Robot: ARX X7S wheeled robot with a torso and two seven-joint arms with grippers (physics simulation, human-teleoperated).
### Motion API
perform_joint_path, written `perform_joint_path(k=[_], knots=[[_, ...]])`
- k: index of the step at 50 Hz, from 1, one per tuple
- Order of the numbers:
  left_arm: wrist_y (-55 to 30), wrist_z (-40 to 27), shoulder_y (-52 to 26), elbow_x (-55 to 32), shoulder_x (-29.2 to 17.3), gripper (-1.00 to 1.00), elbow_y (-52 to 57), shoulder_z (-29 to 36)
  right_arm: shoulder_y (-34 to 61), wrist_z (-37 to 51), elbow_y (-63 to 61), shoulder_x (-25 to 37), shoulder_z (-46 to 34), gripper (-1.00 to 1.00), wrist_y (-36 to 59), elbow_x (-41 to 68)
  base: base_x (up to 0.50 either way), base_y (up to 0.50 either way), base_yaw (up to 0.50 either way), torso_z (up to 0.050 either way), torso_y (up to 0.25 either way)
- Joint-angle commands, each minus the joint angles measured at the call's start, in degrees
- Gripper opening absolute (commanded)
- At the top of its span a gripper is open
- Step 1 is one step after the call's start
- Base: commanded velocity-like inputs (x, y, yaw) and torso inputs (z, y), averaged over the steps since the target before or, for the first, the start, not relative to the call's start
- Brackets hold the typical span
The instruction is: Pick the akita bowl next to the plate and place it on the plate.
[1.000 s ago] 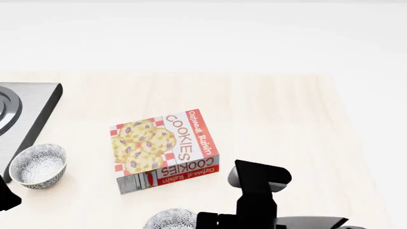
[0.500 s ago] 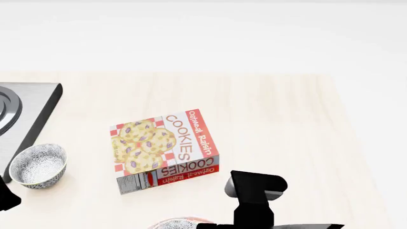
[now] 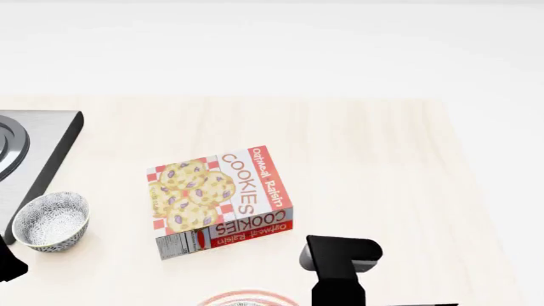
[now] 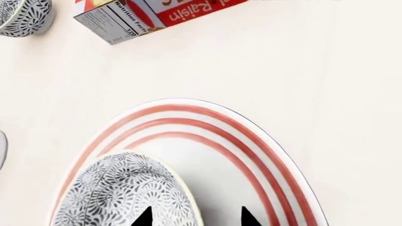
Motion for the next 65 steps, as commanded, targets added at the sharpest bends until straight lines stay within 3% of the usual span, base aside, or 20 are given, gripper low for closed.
perform_joint_path(k=[1,10,25,39,47,62,65], knots=[[0.2,0.0,-0.1,-0.1,-0.1,1.00,-0.2,0.2,0.2,-1.3,-0.9,0.6,-1.3,1.00,-0.5,-0.2,0.00,0.00,0.00,0.000,0.000],[0.3,-0.2,-0.1,-0.1,-0.1,1.00,-0.3,0.3,0.9,1.7,-4.8,1.3,-0.5,1.00,1.8,3.3,0.00,0.00,0.00,0.000,0.000],[0.4,-0.3,-0.2,-0.1,-0.2,1.00,-0.4,0.5,4.8,19.1,-14.3,4.0,4.8,1.00,5.0,18.8,0.00,0.00,0.00,0.000,0.000],[0.3,-0.6,0.0,-0.3,-0.4,1.00,0.1,0.7,0.7,21.2,-25.8,5.4,9.7,1.00,-0.3,21.1,0.00,0.00,0.00,0.000,0.000],[0.5,-0.5,0.0,-0.3,-0.5,1.00,-0.2,0.9,-5.3,16.8,-34.3,4.9,14.7,1.00,-6.8,12.8,0.00,0.00,0.00,0.000,0.000],[0.6,-0.7,0.1,-0.3,-0.7,1.00,0.1,1.1,-13.7,10.7,-41.9,5.8,15.9,1.00,-14.9,-3.0,0.00,0.00,0.00,0.000,0.000],[0.4,-0.9,0.2,-0.4,-0.8,1.00,0.5,1.2,-16.4,7.9,-43.3,7.3,12.3,1.00,-18.8,-13.7,0.00,0.00,0.00,0.000,0.000]])
